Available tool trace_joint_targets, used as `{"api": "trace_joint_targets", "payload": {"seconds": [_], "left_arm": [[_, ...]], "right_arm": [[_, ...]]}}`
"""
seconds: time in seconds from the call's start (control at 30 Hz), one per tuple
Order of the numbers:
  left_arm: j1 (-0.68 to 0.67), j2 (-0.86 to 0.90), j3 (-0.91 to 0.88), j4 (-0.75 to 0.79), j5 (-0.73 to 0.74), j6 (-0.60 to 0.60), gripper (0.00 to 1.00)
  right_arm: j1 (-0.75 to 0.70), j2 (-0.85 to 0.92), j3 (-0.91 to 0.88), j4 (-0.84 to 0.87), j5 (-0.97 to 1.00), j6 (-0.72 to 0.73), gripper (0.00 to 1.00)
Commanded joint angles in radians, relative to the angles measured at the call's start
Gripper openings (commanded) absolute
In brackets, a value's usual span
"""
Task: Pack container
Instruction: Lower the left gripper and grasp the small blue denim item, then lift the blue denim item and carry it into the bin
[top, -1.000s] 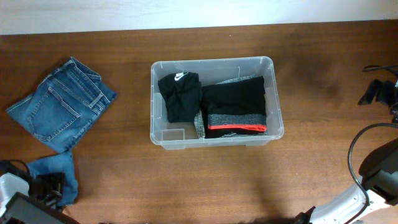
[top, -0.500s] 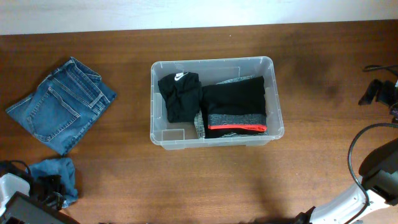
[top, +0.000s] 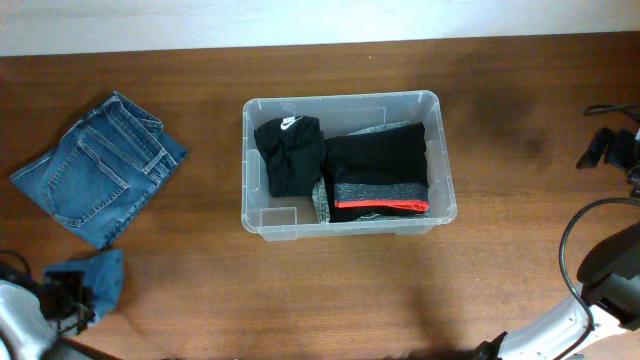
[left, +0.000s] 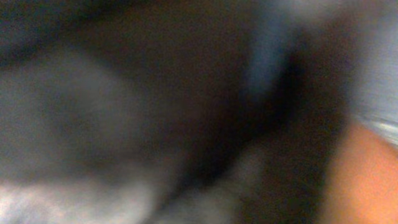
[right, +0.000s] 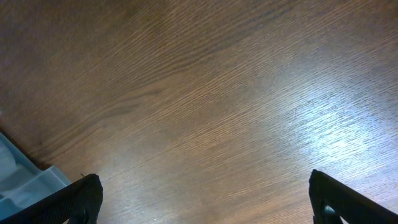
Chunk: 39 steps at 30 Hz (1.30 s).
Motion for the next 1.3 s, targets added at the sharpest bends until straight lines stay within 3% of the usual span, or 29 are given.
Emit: {"api": "trace_joint_targets", "payload": {"seconds": [0.0,0.27,0.47,0.67,0.8,1.0,1.13,1.27], "left_arm": [[0.004,-0.158,0.039,-0.001,0.151,0.067,0.01],[0.001,-0.444,0.085,0.019,0.334,0.115,0.01],[-0.086,-0.486,0.153,0.029,0.484,0.115,0.01],[-0.336,-0.486,0.23,0.129,0.553,0.153,0.01],[-0.577,-0.483,0.232,0.271,0.551,0.217,0.01],[-0.904,-0.447,0.232,0.397,0.438,0.362,0.01],[-1.126,-0.369,0.232,0.404,0.274,0.496,0.01],[-1.286,-0.24,0.232,0.404,0.046,0.515,0.01]], "right_arm": [[0.0,-0.006,0.0,0.0,-0.005,0.001,0.98],[0.0,-0.006,0.0,0.0,-0.005,0.001,0.98],[0.0,-0.006,0.0,0.0,-0.005,0.001,0.98],[0.0,-0.006,0.0,0.0,-0.005,0.001,0.98],[0.0,-0.006,0.0,0.0,-0.005,0.001,0.98],[0.0,-0.006,0.0,0.0,-0.005,0.001,0.98],[0.0,-0.006,0.0,0.0,-0.005,0.001,0.98],[0.0,-0.006,0.0,0.0,-0.005,0.001,0.98]]}}
